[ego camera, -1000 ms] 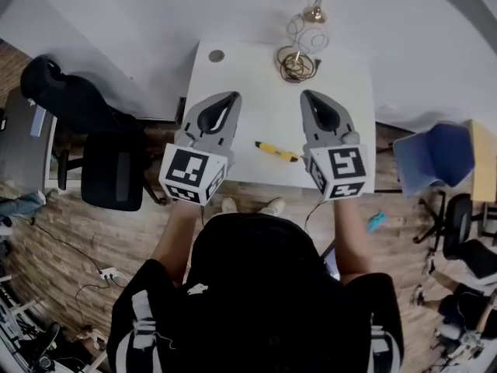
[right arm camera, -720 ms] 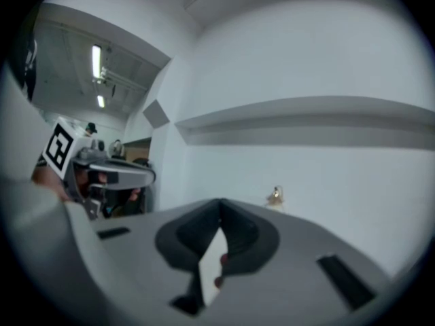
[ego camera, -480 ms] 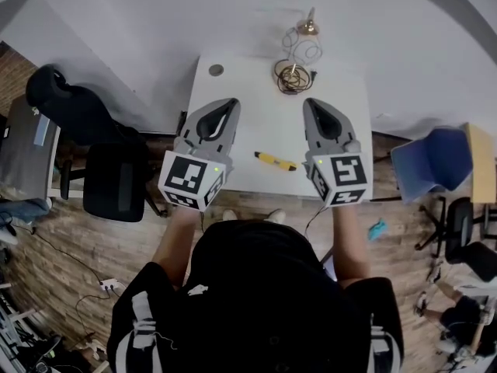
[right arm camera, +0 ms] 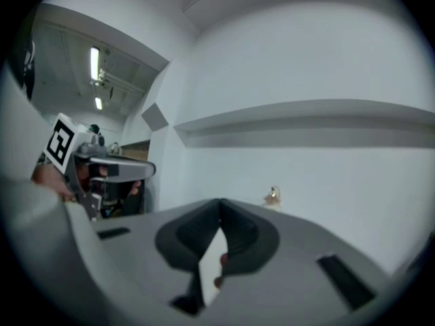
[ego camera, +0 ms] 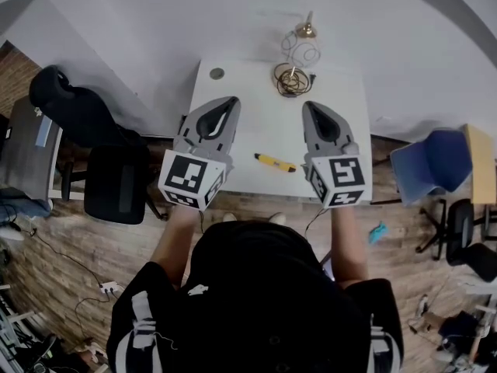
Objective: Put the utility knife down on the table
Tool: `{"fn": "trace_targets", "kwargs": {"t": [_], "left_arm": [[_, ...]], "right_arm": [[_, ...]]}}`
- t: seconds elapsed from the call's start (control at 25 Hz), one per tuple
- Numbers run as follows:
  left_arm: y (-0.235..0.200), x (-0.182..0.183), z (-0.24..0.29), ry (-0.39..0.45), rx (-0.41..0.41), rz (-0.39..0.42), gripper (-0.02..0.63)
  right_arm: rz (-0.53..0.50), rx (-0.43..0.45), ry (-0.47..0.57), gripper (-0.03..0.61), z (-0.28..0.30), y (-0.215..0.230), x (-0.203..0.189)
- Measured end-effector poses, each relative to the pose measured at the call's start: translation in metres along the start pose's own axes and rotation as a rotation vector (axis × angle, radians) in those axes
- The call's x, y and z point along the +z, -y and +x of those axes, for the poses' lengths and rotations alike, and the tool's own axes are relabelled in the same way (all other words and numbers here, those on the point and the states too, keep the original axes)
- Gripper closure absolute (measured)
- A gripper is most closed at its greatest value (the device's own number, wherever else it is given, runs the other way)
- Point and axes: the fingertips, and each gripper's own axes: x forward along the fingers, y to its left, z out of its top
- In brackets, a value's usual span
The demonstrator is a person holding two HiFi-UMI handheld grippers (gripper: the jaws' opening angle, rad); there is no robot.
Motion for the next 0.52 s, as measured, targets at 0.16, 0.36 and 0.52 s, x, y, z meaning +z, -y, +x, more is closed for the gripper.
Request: {"fn": "trace_targets", "kwargs": {"t": [0.16,0.36,0.52], "left_arm": [[0.0062,0.002,-0.0005,0.003,-0.006,0.002,0.598],[0.0103,0.0027,-0.0005,0.007,-0.008,0.005,0.598],[0.0111,0.0012,-0.001,0.008,-0.008,-0.002,0.598]], "right_arm": [[-0.006,0.009,0.005,0.545,-0.0034,-0.0019,0.0002],[-0.014,0.017,0.009,0.545,-0.006,-0.0029,0.0034],[-0.01,0.019,0.01,0.545,-0.0052,-0.0044,0.0057]]}}
